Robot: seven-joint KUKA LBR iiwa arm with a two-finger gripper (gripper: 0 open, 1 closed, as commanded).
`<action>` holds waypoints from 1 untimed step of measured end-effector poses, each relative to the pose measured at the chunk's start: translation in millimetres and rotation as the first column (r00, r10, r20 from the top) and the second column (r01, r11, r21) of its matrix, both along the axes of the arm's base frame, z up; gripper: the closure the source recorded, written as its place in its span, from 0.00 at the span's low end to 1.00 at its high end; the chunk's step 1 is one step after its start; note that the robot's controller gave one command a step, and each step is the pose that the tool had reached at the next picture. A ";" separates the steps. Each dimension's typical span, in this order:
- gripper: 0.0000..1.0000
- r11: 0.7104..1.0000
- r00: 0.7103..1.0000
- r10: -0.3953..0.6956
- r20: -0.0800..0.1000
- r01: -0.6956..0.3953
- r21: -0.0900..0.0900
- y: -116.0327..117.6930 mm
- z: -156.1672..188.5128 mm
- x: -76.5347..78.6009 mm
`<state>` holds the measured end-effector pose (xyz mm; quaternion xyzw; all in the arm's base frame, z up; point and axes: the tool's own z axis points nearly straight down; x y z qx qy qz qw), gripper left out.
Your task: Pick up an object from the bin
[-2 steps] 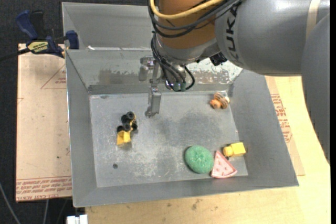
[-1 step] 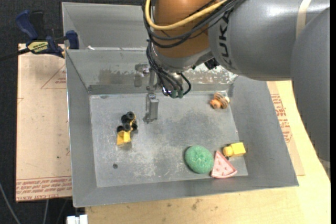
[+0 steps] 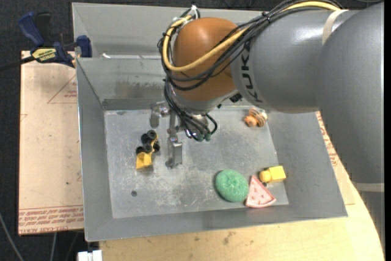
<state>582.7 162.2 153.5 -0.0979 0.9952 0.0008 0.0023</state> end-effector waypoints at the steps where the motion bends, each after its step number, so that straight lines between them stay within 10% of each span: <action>1: 0.00 0.990 0.990 0.140 -0.003 -0.140 -0.001 -0.6 -44.8 -1.2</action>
Offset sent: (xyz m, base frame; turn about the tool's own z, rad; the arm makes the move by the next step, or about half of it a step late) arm 0.0106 0.0013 -0.0803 -0.3070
